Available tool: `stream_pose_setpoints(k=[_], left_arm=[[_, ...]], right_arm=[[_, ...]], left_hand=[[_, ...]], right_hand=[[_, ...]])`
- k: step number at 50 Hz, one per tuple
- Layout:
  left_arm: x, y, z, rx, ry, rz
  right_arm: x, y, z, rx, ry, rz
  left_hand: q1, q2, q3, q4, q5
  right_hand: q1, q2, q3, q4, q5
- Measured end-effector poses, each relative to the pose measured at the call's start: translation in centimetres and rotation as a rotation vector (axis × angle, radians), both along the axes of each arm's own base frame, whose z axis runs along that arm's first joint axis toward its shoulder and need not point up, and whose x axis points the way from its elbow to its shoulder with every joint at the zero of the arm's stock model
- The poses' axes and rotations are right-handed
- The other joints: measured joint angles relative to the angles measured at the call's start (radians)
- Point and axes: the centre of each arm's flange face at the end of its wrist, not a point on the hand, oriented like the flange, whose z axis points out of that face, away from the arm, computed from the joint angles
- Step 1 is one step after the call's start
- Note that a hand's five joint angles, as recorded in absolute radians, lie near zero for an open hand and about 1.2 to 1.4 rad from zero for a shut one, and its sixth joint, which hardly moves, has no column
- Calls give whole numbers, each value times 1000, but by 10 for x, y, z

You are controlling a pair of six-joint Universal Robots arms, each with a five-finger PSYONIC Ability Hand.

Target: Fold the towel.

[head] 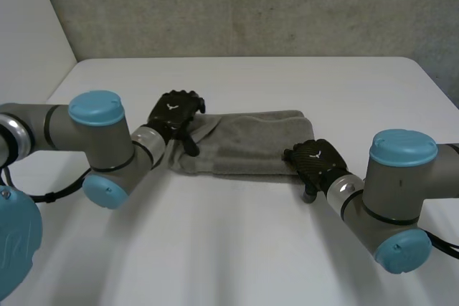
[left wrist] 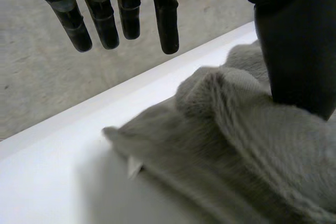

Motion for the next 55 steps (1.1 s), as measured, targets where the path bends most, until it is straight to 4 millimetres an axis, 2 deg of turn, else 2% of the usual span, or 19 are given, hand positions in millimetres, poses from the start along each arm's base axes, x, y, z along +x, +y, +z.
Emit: stream_pose_setpoints(k=[12, 21, 31, 37, 44, 49, 55], left_arm=[[20, -9, -8, 34, -17, 45], [35, -17, -2, 31, -15, 82], [35, -8, -5, 54, -26, 74], [33, 2, 12, 38, -12, 61], [31, 15, 48, -20, 18, 42], [31, 21, 58, -37, 25, 36], [32, 25, 55, -25, 21, 35]], right_arm=[[0, -1, -1, -8, 2, -5], [-4, -4, -2, -20, 5, -22], [-14, -9, 2, -34, 10, -60], [-14, -9, 12, -56, 0, -60], [-13, -9, 23, -76, -15, -56], [-13, -10, 28, -86, -23, -57], [-12, -10, 21, -75, -16, -50]], left_hand=[[0, 0, 0, 0, -1], [0, 0, 0, 0, -1], [0, 0, 0, 0, 0], [0, 0, 0, 0, -1], [0, 0, 0, 0, -2], [0, 0, 0, 0, -2], [0, -1, 0, 0, -6]], right_hand=[[132, 122, 100, 140, 87], [184, 179, 164, 224, 122], [201, 195, 207, 224, 122], [212, 215, 214, 217, 235], [156, 171, 160, 161, 193], [140, 158, 140, 150, 172], [142, 158, 144, 151, 176]])
